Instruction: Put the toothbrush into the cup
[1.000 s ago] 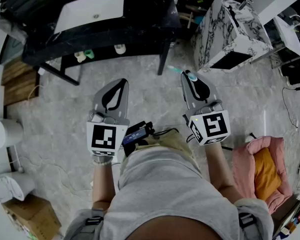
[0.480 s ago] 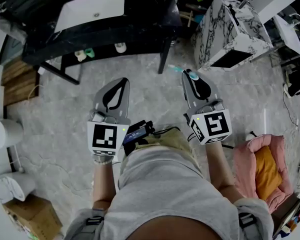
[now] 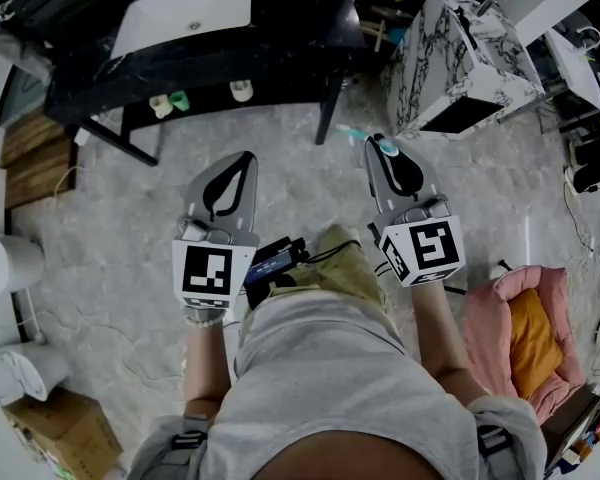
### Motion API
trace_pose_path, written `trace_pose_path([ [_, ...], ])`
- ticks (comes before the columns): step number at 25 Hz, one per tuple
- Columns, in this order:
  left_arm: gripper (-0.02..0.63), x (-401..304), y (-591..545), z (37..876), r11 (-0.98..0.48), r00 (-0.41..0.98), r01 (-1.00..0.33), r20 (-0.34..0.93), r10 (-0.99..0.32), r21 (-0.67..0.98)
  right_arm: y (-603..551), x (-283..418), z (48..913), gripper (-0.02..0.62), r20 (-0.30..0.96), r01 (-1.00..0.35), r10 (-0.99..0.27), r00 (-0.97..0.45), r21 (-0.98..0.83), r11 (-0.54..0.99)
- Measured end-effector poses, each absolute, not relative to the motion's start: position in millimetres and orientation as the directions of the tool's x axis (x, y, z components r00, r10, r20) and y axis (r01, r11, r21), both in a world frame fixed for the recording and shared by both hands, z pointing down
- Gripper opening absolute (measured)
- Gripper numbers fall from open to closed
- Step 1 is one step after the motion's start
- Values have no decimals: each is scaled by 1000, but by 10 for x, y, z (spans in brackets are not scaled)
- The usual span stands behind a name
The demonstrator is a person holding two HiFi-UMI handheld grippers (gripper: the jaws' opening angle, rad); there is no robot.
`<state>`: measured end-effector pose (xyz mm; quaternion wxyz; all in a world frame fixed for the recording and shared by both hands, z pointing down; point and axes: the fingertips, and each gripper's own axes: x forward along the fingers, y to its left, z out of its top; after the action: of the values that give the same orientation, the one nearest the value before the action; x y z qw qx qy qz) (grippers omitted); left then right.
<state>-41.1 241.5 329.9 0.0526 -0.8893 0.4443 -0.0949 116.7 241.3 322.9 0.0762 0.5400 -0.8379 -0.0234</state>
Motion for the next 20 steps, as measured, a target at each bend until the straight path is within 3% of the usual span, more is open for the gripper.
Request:
trace_pose_path([
  [20,11,-493,2217,3338,-542,524,-816,135,-841,-202,2096,1163,3252,32,92,-873,-883,-461,133,470],
])
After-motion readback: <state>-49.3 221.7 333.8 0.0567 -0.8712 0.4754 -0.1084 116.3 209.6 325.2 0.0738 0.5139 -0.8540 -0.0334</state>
